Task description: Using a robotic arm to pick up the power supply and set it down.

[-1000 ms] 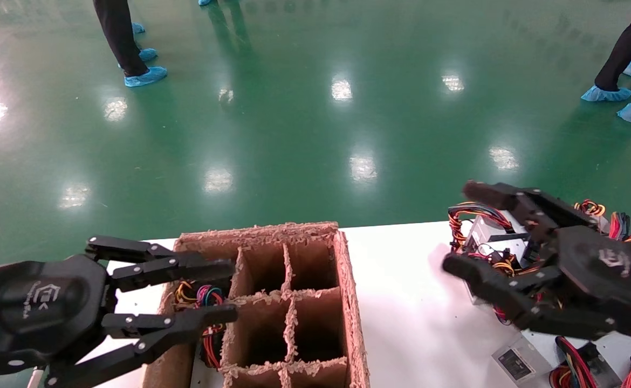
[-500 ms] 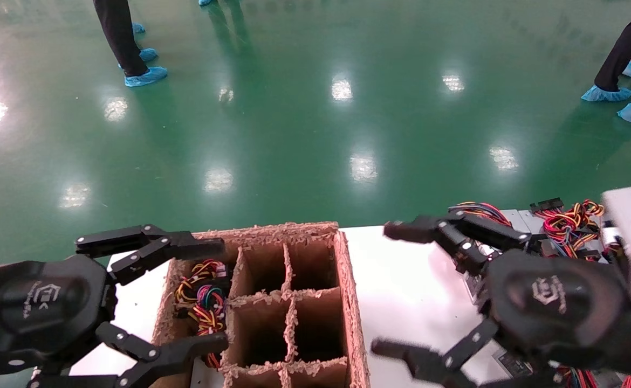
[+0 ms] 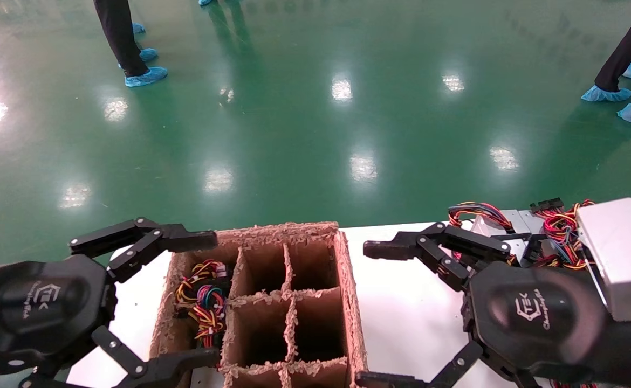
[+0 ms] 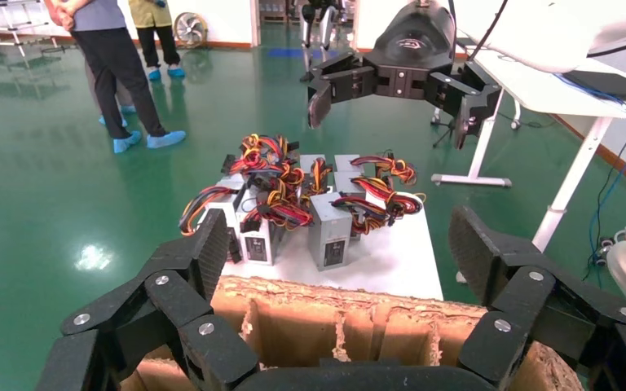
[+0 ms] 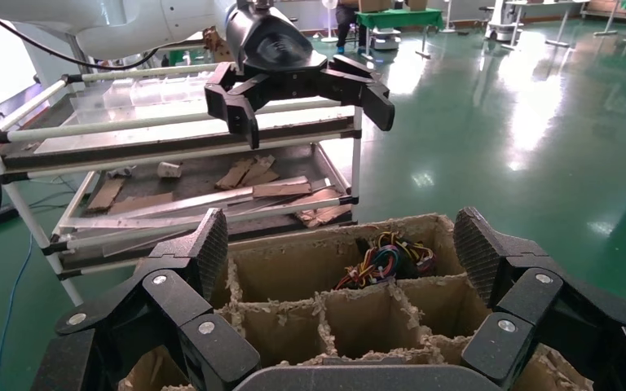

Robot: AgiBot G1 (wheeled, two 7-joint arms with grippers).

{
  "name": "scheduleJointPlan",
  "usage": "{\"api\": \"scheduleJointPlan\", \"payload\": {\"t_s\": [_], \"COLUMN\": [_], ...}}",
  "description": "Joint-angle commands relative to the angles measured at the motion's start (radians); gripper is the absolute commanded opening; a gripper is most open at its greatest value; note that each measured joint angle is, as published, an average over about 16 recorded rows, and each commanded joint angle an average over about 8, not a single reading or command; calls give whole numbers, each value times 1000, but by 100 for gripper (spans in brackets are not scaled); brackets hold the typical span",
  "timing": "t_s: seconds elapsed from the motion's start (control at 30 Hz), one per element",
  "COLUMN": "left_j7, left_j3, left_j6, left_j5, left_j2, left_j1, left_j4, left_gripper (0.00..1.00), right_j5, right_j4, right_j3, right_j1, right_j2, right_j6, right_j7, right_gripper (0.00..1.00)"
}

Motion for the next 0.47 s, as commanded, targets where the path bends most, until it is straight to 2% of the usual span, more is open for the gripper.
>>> {"api": "scheduleJointPlan", "payload": {"t_s": [0.03, 0.47], "left_j7": [0, 0], "left_j3": [0, 0], "left_j6": [0, 0], "left_j5": [0, 0], "left_j2": [0, 0], "left_j1": [0, 0], "left_j4": [0, 0], "left_gripper": [100, 100], "right_j5": [2, 10], "right_j4": [-3, -9], "right_j3": [4, 14], "right_j1": [-5, -18], "right_j2": [0, 1], "right_j6": [2, 7], "right_j7": [-1, -4], "right_gripper": [100, 100]}}
